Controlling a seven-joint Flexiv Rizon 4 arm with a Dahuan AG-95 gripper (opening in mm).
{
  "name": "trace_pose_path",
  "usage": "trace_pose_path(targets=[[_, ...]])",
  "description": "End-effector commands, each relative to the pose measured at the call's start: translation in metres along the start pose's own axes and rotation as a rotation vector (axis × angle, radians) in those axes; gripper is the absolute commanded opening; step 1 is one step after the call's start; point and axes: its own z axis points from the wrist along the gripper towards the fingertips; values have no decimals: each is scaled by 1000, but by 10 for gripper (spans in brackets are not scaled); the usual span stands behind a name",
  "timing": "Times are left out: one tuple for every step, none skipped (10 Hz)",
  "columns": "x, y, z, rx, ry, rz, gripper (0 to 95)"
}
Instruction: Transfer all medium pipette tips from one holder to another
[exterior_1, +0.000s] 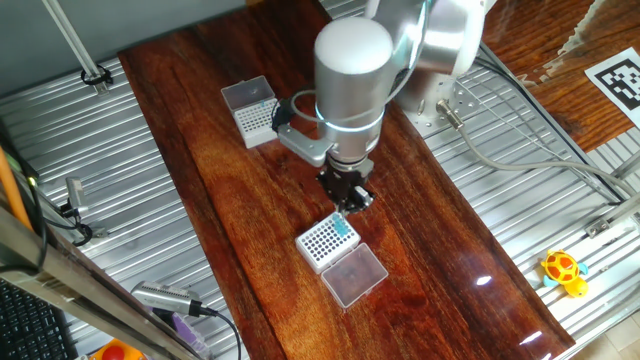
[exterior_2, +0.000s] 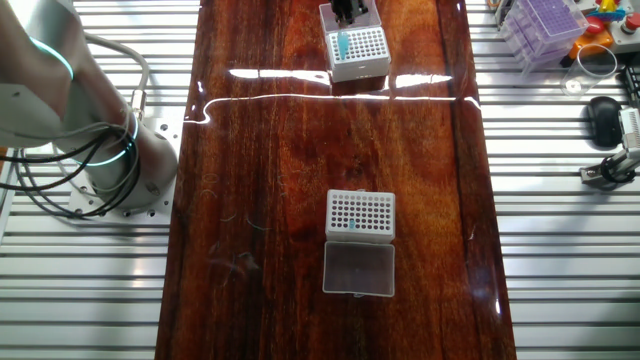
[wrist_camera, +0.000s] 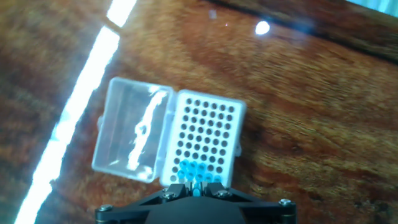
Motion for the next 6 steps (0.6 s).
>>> trace_pose_path(targets=[[-1,-8,-2,-8,1,-20,0],[-1,-11,-3,-10,1,-22,0],[-2,-13,-4,-11,3,-24,0],[-2,-14,-5,-12,3,-25,0],[-3,-15,-6,-13,3,-24,0],[-5,-15,-5,-13,4,-23,0]])
